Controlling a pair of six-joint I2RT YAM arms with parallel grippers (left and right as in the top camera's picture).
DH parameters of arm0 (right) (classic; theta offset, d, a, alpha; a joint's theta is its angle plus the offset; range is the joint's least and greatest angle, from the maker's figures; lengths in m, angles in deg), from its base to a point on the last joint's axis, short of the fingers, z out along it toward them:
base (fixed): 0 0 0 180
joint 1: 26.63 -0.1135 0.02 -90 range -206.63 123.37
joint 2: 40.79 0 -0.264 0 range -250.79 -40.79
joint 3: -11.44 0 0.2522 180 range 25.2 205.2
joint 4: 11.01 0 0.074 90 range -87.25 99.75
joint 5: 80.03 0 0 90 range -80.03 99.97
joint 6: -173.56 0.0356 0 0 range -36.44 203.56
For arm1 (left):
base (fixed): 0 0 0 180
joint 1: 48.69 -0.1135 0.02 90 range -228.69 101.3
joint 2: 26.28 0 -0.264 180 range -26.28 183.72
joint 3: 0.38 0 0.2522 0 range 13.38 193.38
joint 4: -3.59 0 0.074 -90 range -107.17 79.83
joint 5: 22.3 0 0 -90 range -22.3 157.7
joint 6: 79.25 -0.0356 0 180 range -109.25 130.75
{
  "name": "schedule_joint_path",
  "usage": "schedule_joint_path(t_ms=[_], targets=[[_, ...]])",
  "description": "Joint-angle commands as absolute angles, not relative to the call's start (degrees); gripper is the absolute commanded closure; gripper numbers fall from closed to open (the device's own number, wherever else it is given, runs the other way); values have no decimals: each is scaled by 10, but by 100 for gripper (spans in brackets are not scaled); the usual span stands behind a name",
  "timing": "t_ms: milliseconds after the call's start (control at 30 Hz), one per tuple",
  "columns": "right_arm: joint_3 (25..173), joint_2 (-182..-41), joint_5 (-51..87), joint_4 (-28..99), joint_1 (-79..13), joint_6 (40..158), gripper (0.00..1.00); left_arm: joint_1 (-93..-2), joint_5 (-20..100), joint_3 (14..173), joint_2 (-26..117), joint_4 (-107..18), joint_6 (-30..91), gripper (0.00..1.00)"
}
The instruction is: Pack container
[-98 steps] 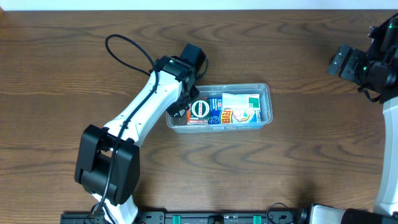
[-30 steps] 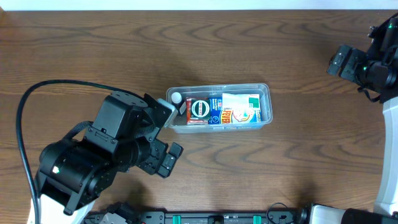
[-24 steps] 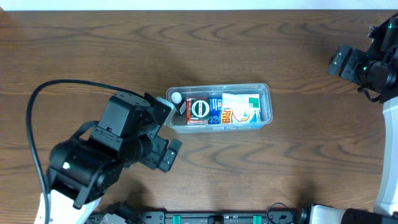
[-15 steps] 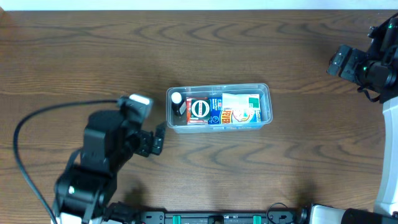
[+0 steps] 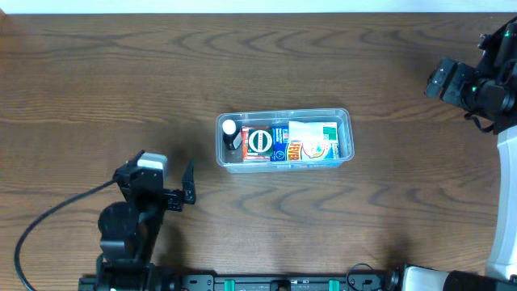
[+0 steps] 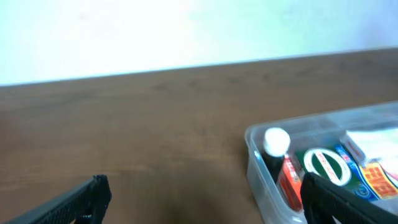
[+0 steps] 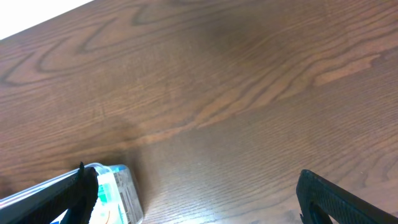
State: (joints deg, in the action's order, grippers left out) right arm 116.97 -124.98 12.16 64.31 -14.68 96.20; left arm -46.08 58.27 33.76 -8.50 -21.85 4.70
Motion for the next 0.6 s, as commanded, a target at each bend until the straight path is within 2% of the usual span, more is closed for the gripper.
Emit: schedule_joint_path(t_ms=[0,267,567], targets=[[1172,-1251,126,643,-143,968,1,-484,546,291,-123,-170,43,2],[1172,-1251,126,643,-143,968,1,-490,536,191,-198,-46,43,2],[1172,-1251,126,643,-143,968,1,-490,536,138,-249,-19,18,2]])
